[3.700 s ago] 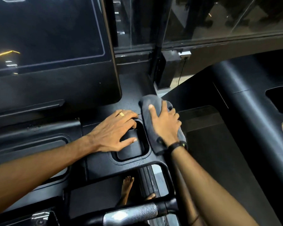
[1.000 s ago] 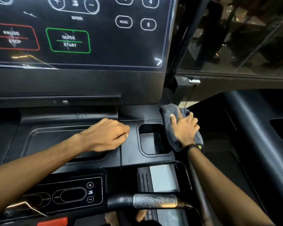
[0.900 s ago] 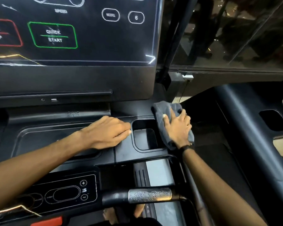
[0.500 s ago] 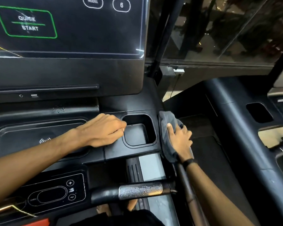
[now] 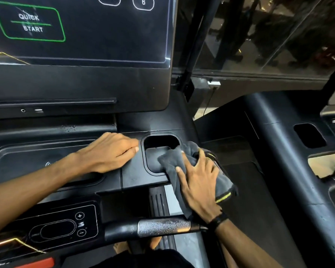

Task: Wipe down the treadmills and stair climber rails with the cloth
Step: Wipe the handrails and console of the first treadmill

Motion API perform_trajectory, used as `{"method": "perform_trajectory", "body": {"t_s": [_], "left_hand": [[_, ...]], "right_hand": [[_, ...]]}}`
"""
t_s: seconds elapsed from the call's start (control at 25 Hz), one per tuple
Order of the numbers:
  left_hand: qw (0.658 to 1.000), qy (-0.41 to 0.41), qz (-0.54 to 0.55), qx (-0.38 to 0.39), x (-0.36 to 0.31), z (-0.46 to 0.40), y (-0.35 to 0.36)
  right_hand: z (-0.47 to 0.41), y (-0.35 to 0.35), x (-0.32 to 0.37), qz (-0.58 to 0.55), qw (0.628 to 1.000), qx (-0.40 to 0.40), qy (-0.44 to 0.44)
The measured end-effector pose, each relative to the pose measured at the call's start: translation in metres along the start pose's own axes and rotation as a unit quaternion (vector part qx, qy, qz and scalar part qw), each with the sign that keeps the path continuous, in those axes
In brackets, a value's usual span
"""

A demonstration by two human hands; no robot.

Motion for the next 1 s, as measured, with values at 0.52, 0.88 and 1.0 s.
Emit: {"method": "perform_trajectory", "body": {"t_s": [0.52,0.88,1.0], "left_hand": [[0.998,-0.044,0.018,-0.041,0.007,0.011,-0.019],[0.999,-0.042,-0.001,-0.034,-0.001,0.011,-0.038],[0.999,-0.052,-0.010,-0.013,0.006,0.012,-0.034]], "right_hand": [[-0.070,0.014,0.104,0.027,0.984,0.124,-0.125],[-0.084,0.033,0.114,0.113,0.958,0.220,-0.147],[-0.084,0.029,0.106,0.083,0.930,0.326,-0.151]]}}
Point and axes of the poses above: each hand's wrist, its own z-axis away from the middle knuckle, its own y-axis out of the palm, x = y × z, the point moved 8 cm from there along -z, towards the middle knuckle, and after that the axes turned 7 degrees about y, right-handed, at the moved point
